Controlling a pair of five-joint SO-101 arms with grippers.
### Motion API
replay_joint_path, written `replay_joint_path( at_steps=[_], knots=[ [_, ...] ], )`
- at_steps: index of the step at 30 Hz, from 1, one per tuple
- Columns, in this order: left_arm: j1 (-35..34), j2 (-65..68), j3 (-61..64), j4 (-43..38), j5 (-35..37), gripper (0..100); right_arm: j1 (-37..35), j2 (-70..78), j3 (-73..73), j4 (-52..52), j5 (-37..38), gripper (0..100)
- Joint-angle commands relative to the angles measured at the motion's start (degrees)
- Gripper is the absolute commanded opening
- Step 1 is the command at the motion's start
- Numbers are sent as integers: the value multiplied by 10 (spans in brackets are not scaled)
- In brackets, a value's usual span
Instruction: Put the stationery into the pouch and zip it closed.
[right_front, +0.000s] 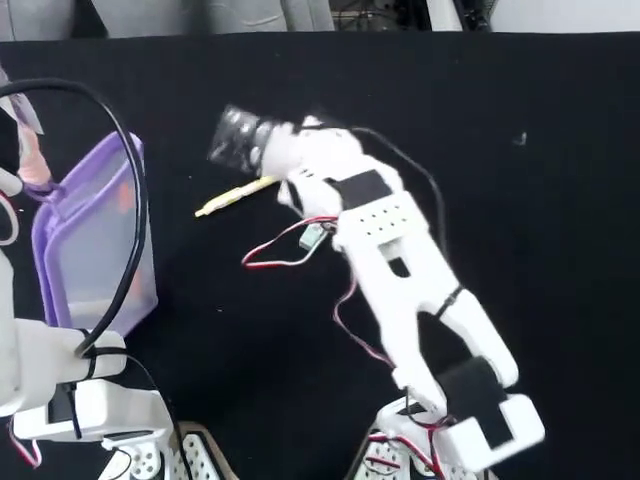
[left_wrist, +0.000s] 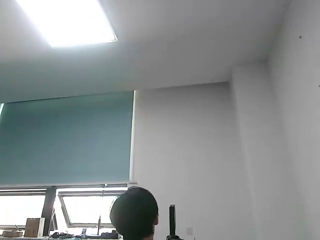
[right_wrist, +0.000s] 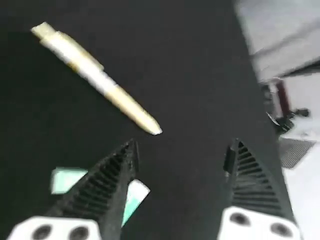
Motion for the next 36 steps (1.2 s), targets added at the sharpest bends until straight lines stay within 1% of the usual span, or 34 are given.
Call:
replay_joint_path(
  at_steps=[1,3,8,16,27,31,36],
  knots=[
    [-2,-7,-11,3,4,29,-22,22,-30,27,51,276],
    [-2,-7,-11,3,5,29,-25,52,-34,25,67,276],
    [1,-7,-12,2,6,29,-38,167,-94,6,74,276],
    [-2,-8,-12,2,4,29,-40,387,-297,9,74,276],
    [0,-8,-12,2,6,29,-52,575,-573,156,73,276],
    [0,-8,-12,2,6,29,-63,634,-655,167,70,276],
    [0,-8,-12,2,6,29,-94,725,-750,170,69,275]
  ],
)
